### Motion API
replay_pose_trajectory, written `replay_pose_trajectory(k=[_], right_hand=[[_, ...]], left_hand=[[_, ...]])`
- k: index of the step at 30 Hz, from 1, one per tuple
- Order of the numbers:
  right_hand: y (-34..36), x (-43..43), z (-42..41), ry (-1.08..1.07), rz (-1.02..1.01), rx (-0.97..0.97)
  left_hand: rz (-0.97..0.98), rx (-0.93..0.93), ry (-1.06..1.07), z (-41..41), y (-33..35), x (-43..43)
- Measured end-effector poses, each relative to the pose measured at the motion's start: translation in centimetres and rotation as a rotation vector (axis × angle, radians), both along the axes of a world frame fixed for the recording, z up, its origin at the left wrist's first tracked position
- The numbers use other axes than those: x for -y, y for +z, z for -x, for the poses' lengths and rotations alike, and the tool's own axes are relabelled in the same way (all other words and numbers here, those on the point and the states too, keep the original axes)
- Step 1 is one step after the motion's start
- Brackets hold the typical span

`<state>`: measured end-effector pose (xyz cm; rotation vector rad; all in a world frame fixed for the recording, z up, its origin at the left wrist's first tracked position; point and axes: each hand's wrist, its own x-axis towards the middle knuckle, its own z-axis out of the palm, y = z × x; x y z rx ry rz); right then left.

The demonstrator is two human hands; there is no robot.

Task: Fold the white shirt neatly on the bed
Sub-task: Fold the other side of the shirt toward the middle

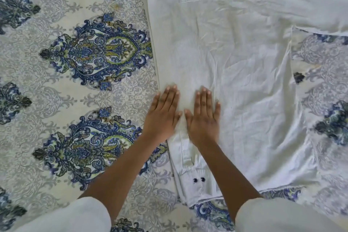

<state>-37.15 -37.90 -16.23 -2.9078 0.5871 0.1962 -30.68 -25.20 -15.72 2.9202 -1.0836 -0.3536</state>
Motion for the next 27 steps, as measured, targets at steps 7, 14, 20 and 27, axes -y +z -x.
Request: replay_pose_trajectory(k=[7, 14, 20, 27], right_hand=[[0.5, -0.8, 6.3, -0.026, -0.025, 0.006], [1.7, -0.3, 12.4, -0.021, -0.071, 0.052], [0.9, -2.0, 17.3, 0.135, -0.030, -0.077], [2.5, -2.8, 19.1, 0.170, -0.025, -0.136]], left_hand=[[0.030, -0.022, -0.058, 6.6, 0.7, -0.8], [0.119, -0.078, -0.112, 13.5, 1.6, -3.1], [0.016, -0.140, -0.161, 17.3, 1.2, -4.8], [-0.005, -0.144, -0.296, 16.1, 2.1, -5.8]])
